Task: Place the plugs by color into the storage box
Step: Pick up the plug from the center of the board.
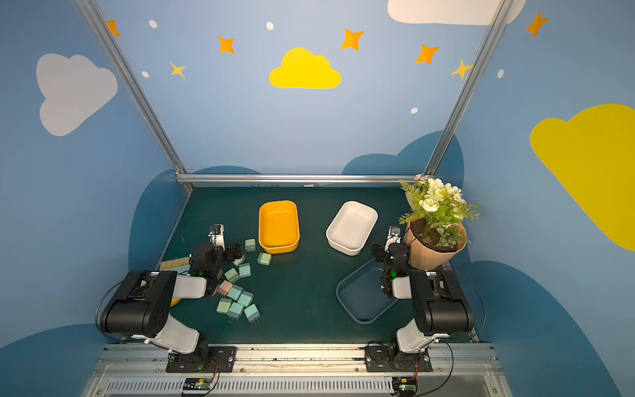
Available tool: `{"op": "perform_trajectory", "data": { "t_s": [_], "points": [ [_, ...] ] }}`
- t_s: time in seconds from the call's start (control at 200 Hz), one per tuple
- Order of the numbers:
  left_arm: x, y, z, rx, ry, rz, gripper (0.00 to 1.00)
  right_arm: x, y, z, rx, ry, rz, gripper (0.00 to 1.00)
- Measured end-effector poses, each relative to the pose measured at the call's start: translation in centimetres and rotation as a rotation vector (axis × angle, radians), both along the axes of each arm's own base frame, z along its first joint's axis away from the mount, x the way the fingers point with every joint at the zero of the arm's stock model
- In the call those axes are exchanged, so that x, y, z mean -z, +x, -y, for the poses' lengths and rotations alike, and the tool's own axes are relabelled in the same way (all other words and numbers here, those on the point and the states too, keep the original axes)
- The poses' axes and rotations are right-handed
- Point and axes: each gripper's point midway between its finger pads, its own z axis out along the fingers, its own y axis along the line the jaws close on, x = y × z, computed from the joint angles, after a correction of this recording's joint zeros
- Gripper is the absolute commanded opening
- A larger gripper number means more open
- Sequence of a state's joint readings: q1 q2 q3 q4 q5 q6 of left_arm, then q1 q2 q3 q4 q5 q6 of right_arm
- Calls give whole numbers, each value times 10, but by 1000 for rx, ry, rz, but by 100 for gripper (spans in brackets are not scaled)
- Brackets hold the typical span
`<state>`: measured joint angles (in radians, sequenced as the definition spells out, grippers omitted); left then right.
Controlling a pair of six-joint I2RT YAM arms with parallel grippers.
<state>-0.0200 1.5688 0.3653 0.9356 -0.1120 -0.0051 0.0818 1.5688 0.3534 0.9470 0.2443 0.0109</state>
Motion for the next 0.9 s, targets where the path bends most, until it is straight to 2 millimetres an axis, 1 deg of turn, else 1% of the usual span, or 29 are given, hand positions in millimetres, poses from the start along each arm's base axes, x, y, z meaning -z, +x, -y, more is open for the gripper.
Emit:
{"op": "perform_trajectory", "data": {
  "t_s": [0.711, 0.896],
  "points": [
    [0, 0, 0, 0, 0, 0, 100, 0, 0, 0, 0, 0, 0, 95],
    [2, -1, -6, -4, -15, -9, 100, 0, 0, 0, -2, 7, 0, 96]
  ]
}}
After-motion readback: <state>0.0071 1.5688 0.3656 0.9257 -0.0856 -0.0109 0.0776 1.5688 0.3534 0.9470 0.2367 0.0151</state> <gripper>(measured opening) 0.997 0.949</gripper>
